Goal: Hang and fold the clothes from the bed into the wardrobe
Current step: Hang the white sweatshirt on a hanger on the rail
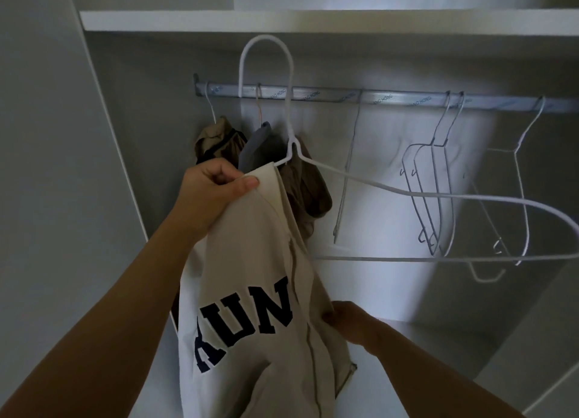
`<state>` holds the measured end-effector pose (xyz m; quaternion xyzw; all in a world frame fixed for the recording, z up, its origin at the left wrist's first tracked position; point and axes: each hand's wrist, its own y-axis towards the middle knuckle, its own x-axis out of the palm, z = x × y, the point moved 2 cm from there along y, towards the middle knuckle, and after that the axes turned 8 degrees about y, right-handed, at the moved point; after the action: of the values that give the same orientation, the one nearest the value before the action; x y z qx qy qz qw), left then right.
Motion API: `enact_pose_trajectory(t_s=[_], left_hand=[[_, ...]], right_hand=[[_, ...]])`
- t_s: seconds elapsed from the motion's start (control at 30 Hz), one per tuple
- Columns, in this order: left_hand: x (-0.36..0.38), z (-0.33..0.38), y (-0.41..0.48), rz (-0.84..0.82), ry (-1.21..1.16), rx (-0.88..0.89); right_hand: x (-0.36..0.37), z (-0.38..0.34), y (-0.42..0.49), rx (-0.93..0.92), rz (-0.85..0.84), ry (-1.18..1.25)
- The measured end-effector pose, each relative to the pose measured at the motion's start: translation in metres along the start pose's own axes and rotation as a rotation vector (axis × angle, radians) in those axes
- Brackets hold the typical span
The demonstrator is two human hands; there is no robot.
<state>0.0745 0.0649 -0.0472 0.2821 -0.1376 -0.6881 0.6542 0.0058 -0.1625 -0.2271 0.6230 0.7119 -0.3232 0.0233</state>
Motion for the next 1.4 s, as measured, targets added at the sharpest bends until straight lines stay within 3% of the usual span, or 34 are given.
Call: enact_pose_trajectory(t_s=[0.2, 0.4, 0.5, 0.6, 0.7, 0.93, 1.03, 1.1, 1.23, 1.33, 1.4], left_hand=[[-0.019, -0.018, -0.002, -0.111, 0.095, -0.055], [-0.020, -0.028, -0.008, -0.385, 0.340, -0.096], [-0.026, -0.030, -0.006, -0.472, 0.409, -0.122], [-0.029, -0.034, -0.005, -0.584, 0.470, -0.176], [-0.021, -0.044, -0.012, -0.681, 0.550, -0.198], [0.005, -0.058, -0.014, -0.554, 0.777, -0.156], [0.020, -0.054, -0.019, -0.433, 0.935, -0.086], [0.030, -0.050, -0.023, -0.265, 1.013, -0.059], [0.041, -0.042, -0.034, -0.039, 1.059, -0.059], [0.042, -0.037, -0.042, 0.065, 0.948, -0.060], [0.043, -0.033, -0.048, 0.106, 0.853, -0.028]], right_hand=[[-0.051, 0.014, -0.014, -0.209, 0.242, 0.435], [-0.084, 0.014, -0.015, -0.306, 0.361, 0.091], [-0.086, 0.014, -0.027, -0.322, 0.332, 0.085], [-0.094, 0.011, -0.040, -0.285, 0.193, 0.186], [-0.106, 0.009, -0.047, -0.235, 0.223, 0.026], [-0.108, 0.021, -0.037, -0.164, 0.434, -0.487], [-0.106, 0.023, -0.035, -0.117, 0.544, -0.591], [-0.102, 0.016, -0.032, -0.112, 0.617, -0.532], [-0.084, -0.016, -0.033, -0.134, 0.753, -0.159], [-0.057, -0.042, -0.040, -0.279, 0.786, -0.037], [-0.028, -0.057, -0.047, -0.408, 0.712, 0.007]])
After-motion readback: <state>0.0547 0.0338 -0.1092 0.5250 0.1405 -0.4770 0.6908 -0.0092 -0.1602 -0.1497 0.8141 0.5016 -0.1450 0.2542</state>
